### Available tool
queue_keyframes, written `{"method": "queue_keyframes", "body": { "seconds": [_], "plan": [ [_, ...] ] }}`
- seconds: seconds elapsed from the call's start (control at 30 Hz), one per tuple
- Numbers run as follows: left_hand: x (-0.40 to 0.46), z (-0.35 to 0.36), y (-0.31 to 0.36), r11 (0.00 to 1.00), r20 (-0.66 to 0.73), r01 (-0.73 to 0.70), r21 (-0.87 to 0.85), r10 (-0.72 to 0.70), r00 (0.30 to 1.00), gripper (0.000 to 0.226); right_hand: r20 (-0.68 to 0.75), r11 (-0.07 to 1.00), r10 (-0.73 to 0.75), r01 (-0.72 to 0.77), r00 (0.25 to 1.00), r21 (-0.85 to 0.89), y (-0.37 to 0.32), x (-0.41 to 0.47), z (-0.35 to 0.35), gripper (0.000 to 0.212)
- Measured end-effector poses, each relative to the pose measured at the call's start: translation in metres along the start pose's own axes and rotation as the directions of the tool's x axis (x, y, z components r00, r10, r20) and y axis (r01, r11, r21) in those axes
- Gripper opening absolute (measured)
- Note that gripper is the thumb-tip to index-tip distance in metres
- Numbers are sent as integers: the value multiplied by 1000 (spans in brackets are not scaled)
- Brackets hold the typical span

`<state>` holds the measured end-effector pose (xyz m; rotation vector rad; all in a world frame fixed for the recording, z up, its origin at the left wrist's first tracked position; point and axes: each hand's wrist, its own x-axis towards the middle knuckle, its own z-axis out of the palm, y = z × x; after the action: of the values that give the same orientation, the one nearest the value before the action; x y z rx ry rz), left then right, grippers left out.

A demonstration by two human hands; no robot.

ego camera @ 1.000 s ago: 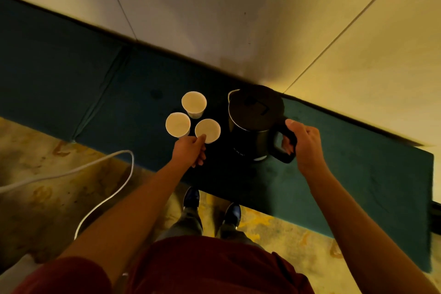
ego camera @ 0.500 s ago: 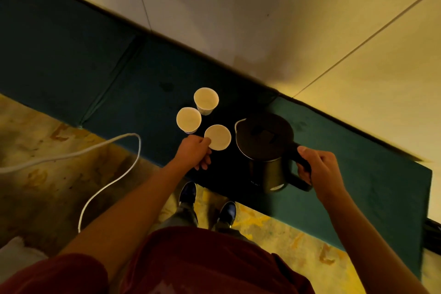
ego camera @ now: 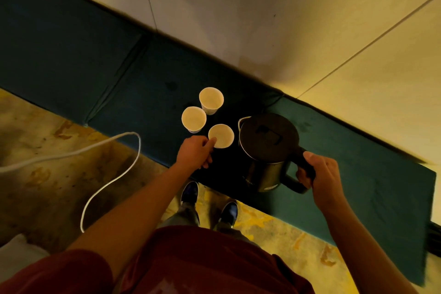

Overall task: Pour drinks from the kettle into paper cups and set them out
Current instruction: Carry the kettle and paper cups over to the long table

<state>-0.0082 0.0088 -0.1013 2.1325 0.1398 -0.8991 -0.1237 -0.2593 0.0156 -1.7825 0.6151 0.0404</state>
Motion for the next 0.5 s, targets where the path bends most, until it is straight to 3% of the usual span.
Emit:
{"method": "queue_keyframes", "body": {
  "seconds": [0.1, 0.17, 0.27, 0.5],
  "plan": [
    [-6, -4, 2, 941, -183, -129, 314, 193, 964, 35, -9, 1000, 4, -4, 1000, 9, -2, 2, 0, 50],
    [-9, -7, 5, 891, -269, -233, 390, 353, 896, 32, -10, 1000, 2, -2, 1000, 17, -3, 3, 0, 51],
    [1, -18, 9, 781, -293, -326, 533, 532, 794, 53, -11, 1000, 0, 0, 1000, 16, -2, 3, 0, 49],
    [33, -30, 19, 701, -152, -273, 659, 480, 864, 79, -14, 999, 20, -19, 1000, 42, -1, 1, 0, 48]
  ]
}}
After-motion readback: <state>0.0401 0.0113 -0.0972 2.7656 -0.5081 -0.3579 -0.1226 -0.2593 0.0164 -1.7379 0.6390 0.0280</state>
